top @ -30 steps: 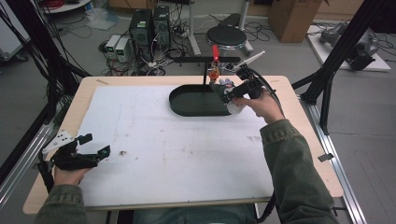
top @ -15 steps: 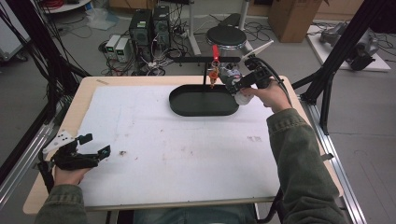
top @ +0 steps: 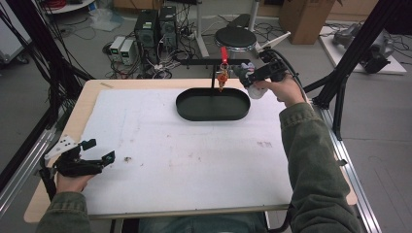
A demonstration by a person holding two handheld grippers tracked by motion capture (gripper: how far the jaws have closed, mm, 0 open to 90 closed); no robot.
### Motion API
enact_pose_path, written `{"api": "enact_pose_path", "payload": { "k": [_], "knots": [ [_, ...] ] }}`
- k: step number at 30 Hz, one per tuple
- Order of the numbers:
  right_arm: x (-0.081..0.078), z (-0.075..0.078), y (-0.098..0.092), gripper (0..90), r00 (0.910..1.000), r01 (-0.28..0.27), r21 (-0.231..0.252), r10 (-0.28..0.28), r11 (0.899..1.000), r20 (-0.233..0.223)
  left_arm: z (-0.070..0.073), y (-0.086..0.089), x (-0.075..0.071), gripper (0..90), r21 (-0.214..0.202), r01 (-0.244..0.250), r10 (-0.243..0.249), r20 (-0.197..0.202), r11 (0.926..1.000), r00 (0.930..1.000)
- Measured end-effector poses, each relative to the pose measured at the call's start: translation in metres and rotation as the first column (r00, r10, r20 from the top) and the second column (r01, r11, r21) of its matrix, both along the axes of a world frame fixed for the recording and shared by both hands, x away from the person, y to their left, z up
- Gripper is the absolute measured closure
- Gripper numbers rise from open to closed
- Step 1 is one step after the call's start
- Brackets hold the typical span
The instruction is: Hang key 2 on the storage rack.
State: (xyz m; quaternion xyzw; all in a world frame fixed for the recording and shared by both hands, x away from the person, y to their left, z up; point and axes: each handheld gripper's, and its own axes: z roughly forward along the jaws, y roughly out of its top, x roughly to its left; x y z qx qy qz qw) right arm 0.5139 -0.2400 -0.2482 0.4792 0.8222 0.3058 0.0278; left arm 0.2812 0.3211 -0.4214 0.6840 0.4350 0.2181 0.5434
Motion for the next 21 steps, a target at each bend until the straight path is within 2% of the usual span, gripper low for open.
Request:
{"api": "enact_pose_path", "payload": {
  "k": [7,11,16,21],
  "knots": [
    [0.014,0.001,-0.008,42.4,0.9991,0.043,0.068,-0.043,0.997,-0.004,0.0,0.001,0.0,1.8,0.006,-0.003,0.003,-0.001,1.0,1.0],
    [0.022,-0.001,-0.012,42.3,0.9979,0.064,0.079,-0.065,0.995,0.005,0.0,0.001,0.001,1.8,0.008,-0.002,0.002,-0.003,1.0,1.0],
    [0.027,-0.003,-0.011,42.2,0.9963,0.086,0.111,-0.086,0.99,-0.004,0.0,0.001,0.0,1.8,0.008,-0.003,0.003,-0.002,1.0,1.0],
    [0.032,0.001,-0.006,42.1,0.9964,0.083,0.102,-0.085,0.991,0.007,0.0,0.001,0.0,1.8,0.007,-0.002,0.002,-0.001,1.0,1.0]
  ]
}}
